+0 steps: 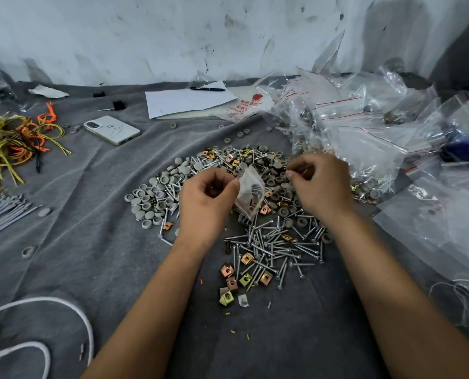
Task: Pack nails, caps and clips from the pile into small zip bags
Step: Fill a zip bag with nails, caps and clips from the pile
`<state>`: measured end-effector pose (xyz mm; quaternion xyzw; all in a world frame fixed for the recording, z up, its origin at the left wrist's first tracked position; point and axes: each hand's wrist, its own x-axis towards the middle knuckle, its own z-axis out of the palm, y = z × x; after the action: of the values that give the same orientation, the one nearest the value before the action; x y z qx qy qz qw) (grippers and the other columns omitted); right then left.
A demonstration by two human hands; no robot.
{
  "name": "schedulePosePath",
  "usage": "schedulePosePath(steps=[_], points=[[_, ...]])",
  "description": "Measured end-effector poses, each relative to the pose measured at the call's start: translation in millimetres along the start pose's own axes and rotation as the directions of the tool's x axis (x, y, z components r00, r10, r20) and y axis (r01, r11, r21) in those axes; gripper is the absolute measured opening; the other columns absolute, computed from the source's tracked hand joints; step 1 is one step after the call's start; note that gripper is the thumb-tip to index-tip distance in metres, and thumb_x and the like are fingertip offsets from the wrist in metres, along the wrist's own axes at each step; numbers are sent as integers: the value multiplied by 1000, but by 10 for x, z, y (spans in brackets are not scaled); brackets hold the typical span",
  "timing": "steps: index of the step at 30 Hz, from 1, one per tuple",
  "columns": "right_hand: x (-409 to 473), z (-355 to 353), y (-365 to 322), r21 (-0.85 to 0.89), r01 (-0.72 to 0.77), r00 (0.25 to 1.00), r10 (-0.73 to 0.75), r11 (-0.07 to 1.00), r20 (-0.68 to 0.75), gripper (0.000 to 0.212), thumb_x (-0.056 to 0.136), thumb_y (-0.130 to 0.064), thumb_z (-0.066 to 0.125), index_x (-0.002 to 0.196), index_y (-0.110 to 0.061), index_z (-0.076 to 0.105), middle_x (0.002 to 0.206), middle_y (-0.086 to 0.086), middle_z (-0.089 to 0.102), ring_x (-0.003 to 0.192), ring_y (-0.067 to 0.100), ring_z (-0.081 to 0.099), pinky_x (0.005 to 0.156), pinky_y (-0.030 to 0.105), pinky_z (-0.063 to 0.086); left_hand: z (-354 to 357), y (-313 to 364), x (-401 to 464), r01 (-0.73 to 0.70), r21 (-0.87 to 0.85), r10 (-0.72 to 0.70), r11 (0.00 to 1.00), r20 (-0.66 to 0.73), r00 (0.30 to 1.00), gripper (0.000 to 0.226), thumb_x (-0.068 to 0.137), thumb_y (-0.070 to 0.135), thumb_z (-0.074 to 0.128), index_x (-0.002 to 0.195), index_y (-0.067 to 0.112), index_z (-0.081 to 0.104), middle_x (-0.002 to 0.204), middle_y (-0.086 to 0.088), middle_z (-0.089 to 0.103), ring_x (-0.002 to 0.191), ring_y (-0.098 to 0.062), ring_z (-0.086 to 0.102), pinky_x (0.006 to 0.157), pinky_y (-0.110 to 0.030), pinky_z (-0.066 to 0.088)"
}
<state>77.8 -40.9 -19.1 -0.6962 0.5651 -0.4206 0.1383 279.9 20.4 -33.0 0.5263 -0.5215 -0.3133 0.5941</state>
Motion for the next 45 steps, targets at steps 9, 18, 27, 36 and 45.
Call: schedulePosePath(steps=[9,18,27,36,45], points=[[458,388,-210,-347,235,941,-124,908,314,20,94,-12,71,111,-18,79,112,10,70,97,27,66,87,33,52,-18,-21,17,65,-7,-65,998,-74,995,12,94,7,71,82,11,71,74,-17,70,58,-16,57,59,-35,49],[501,431,-166,-364,160,950,-44,918,308,13,92,-13,74,103,-14,81,104,9,76,91,24,70,88,33,55,-13,-30,27,82,-19,-83,996,-81,993,14,94,7,70,81,13,71,76,-18,70,58,-15,57,57,-33,49],[81,-98,-231,250,121,976,-160,961,146,16,86,-11,81,101,-16,78,86,-7,74,78,4,71,76,23,60,35,-17,14,49,45,-51,998,53,997,12,94,4,70,83,7,72,74,-14,70,58,-16,60,55,-30,51],[-37,-196,-467,154,338,848,-371,928,379,22,76,-13,90,95,-20,81,82,-10,74,77,4,69,72,24,58,36,-38,6,29,13,-30,999,61,998,11,95,5,71,84,7,72,67,-6,68,54,-17,60,51,-28,49],[57,-179,-309,253,208,952,-255,945,169,16,81,-10,85,94,-16,79,82,-9,75,75,6,71,69,22,60,37,-33,12,59,-13,-58,998,53,997,10,94,4,71,84,5,72,70,-8,70,54,-13,59,50,-24,49]])
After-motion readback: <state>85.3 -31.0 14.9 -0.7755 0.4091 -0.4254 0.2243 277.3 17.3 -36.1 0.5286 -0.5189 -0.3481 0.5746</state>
